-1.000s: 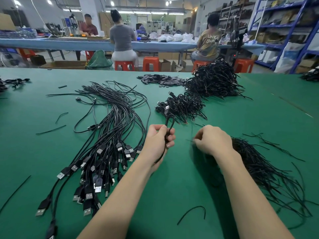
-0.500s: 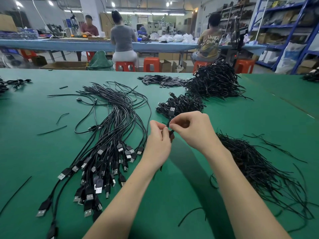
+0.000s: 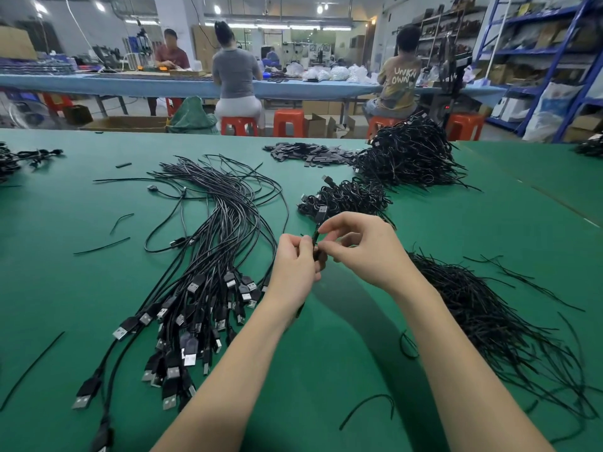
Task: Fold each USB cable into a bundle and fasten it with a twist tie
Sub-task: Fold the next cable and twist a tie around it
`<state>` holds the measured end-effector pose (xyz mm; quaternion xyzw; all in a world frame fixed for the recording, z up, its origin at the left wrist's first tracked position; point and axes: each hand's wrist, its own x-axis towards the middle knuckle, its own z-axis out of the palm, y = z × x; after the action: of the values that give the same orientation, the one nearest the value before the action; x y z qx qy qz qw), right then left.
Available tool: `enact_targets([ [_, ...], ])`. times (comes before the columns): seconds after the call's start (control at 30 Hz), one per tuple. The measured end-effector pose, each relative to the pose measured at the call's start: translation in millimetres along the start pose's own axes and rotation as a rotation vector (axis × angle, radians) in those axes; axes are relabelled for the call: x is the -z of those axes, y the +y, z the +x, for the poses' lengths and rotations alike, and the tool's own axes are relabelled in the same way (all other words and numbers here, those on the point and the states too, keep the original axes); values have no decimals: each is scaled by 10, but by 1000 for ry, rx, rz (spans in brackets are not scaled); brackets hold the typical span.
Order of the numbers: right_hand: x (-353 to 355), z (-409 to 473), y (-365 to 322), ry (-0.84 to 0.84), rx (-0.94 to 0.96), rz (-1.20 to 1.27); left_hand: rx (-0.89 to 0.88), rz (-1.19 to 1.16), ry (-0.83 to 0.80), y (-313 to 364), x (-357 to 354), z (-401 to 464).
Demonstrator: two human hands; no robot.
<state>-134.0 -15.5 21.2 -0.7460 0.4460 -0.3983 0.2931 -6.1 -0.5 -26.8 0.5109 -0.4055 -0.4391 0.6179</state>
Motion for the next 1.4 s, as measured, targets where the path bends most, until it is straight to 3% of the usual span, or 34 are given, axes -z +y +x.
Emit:
enact_targets([
  [0.1, 70, -6, 26, -84, -138, 144, -8, -32, 26, -7, 38, 24],
  [0.3, 147, -10, 136, -233, -491, 665, -26, -189, -43, 41, 45, 27],
  [0.5, 154, -38, 336, -255, -730, 863, 12, -180, -251, 88, 82, -7],
  [0.63, 255, -37, 443, -217, -639, 734, -4, 30, -475, 139, 114, -106],
  [0.73, 419, -92, 479, -254, -456, 505, -47, 270, -594, 176, 111, -190],
  [0.9, 646, -112, 457, -329, -250, 310, -257, 669, -721, 212, 72, -217],
  [1.03, 681, -90, 350, -332, -214, 105, -380, 816, -700, 147, 29, -216],
  [1.13, 680, -46, 151, -208, -128, 127, -392, 918, -661, 8, 23, -231],
  [1.27, 835, -18, -29, -165, -86, 31, -449, 806, -499, -65, 53, -213],
  [1.4, 700, -7, 103, -85, -235, -118, -526, 711, -415, -69, 72, -176],
])
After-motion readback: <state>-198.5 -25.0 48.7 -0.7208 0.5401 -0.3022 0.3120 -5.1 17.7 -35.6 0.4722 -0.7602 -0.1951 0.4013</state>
